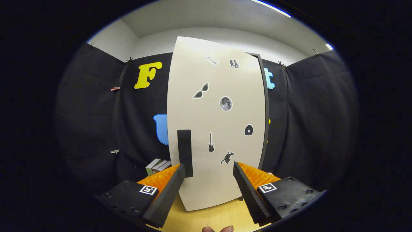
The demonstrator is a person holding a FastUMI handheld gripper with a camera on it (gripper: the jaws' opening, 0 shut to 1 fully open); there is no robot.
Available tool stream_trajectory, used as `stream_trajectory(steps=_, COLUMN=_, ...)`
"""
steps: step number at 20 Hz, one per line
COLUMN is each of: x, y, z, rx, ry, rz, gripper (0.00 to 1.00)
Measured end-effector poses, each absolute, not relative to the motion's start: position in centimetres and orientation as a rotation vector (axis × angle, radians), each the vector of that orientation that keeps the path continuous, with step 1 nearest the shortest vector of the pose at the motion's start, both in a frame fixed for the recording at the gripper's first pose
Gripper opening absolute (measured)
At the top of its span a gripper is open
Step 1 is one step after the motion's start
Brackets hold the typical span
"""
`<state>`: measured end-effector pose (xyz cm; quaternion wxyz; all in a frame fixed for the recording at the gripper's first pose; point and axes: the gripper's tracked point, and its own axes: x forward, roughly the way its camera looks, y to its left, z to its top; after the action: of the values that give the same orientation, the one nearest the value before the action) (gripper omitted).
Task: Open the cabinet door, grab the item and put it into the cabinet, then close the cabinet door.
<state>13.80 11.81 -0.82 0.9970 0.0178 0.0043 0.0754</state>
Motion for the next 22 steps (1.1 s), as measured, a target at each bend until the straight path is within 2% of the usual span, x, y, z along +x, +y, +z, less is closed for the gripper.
stream_trajectory(steps=22, x=12.1, y=9.3, z=-0.6, rx=0.018, ry=-0.005, rz=0.111, gripper=0.98)
